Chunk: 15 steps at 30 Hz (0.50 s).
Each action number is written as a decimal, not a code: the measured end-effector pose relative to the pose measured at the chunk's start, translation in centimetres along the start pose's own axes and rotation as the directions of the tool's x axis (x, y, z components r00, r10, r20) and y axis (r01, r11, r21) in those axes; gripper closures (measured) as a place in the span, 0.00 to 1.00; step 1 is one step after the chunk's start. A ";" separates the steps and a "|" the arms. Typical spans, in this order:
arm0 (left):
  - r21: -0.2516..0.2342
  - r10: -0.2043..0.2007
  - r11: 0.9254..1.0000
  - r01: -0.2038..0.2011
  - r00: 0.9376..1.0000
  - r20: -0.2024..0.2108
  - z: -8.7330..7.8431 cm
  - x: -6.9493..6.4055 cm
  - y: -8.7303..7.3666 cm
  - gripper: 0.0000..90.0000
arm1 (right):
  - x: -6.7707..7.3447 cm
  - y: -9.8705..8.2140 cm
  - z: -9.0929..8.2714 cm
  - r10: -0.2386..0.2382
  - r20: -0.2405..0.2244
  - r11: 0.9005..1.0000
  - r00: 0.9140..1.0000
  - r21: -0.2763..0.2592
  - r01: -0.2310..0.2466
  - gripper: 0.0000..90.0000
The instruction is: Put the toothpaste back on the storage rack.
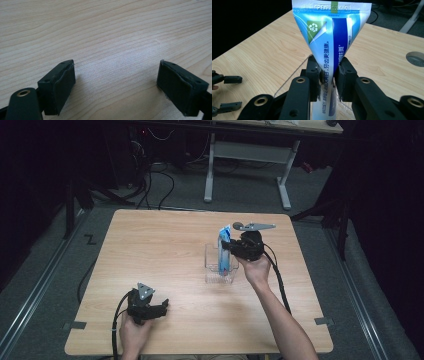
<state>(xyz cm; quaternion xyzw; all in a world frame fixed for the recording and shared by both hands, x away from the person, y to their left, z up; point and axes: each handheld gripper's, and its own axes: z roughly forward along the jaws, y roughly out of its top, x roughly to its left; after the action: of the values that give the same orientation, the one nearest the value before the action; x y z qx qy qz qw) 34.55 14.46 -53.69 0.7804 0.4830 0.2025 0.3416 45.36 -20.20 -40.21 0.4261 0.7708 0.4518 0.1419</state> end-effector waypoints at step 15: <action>0.000 -0.001 1.000 0.001 1.000 0.000 0.0 0.0 0.0 0.17 | -0.5 -0.5 0.0 0.019 -0.005 1.000 1.000 0.012 -0.019 0.83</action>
<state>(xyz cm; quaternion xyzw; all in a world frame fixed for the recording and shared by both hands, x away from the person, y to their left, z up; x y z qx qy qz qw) 34.54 14.45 -53.69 0.7802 0.4832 0.2026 0.3418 45.40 -20.72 -40.68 0.4332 0.7697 0.4497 0.1332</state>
